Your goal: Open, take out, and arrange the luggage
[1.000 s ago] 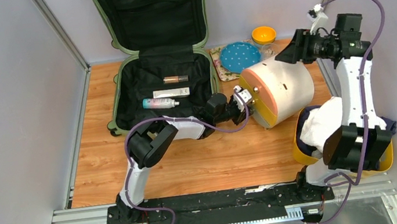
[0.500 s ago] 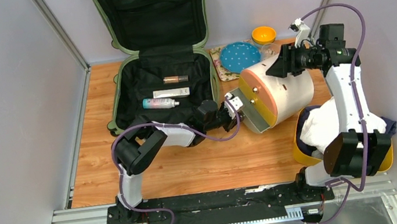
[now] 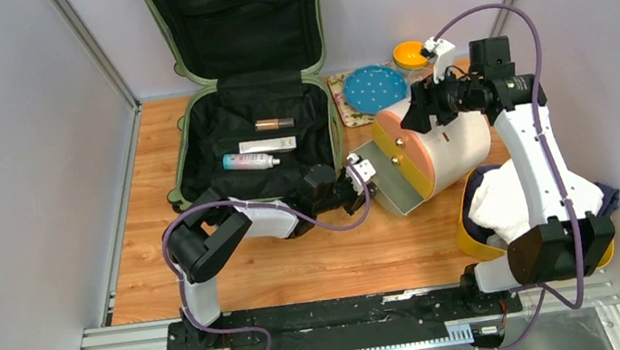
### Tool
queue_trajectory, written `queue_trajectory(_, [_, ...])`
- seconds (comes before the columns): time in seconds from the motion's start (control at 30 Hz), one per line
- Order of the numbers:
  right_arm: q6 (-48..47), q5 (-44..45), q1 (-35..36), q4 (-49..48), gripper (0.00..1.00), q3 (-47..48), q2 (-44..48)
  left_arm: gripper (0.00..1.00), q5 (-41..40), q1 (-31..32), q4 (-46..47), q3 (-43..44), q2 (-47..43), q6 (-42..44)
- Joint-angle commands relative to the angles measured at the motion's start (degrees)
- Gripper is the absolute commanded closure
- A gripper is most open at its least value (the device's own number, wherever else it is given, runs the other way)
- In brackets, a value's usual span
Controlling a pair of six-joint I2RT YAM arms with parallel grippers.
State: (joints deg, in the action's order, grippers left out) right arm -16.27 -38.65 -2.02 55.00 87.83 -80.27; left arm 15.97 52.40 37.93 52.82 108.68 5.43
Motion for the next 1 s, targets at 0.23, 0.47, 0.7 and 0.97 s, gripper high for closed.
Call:
queue_trajectory(0.23, [-10.2,16.8,10.7,4.8,0.26,-0.9,4.3,1.00,-0.3,4.2,-0.4,-6.1,-6.1,-1.3])
queue_trajectory(0.47, [-14.3,21.5,12.7,5.6,0.30,-4.0,4.4,1.00,-1.6,4.3,-1.5,-9.0,-8.8,-0.9])
queue_trajectory(0.7, [-14.6,20.4,12.7,5.6,0.30,-3.8,4.4,0.78,0.1,4.2,-6.7,-9.4,-11.2,0.2])
queue_trajectory(0.97, [-13.8,18.6,12.7,5.4,0.26,-3.1,4.9,0.22,17.0,2.8,-31.4,-4.4,-23.3,9.5])
